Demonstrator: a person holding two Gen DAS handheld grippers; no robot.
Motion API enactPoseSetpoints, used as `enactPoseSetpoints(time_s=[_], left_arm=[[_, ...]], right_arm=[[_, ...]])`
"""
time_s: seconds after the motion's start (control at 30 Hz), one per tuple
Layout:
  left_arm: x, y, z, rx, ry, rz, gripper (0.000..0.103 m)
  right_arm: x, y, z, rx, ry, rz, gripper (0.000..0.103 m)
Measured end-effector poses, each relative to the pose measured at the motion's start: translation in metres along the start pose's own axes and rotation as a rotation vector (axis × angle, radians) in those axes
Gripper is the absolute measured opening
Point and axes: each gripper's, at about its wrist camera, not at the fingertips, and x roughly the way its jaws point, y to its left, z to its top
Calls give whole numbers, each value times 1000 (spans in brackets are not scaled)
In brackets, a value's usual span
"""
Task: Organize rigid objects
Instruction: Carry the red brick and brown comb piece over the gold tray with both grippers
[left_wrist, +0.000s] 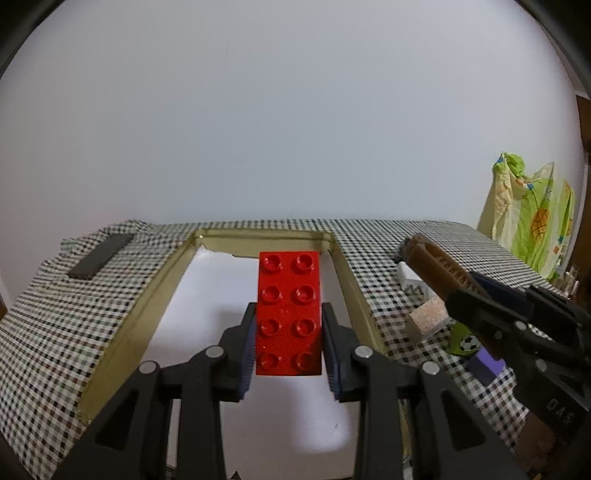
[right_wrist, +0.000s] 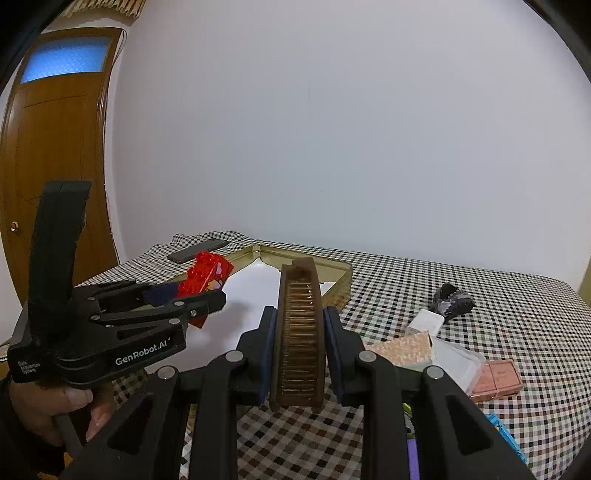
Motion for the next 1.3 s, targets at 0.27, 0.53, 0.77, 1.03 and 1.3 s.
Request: enactPoseSetpoints(time_s=[0.27, 0.53, 0.77, 1.03, 1.3], left_arm=[[0, 6, -1, -8, 2, 3, 31], [6, 11, 4, -16, -2, 24, 31], [12, 17, 6, 13, 4, 45, 31], [19, 22, 11, 41, 23, 59, 31], [19, 33, 29, 40, 47, 51, 31]], right_arm=[[9, 7, 1, -5, 19, 19, 28], [23, 7, 6, 7, 36, 20, 28], [33, 5, 6, 10, 64, 27, 28], [43, 6, 9, 6, 85, 36, 28], [51, 9, 21, -8, 96, 53, 28]])
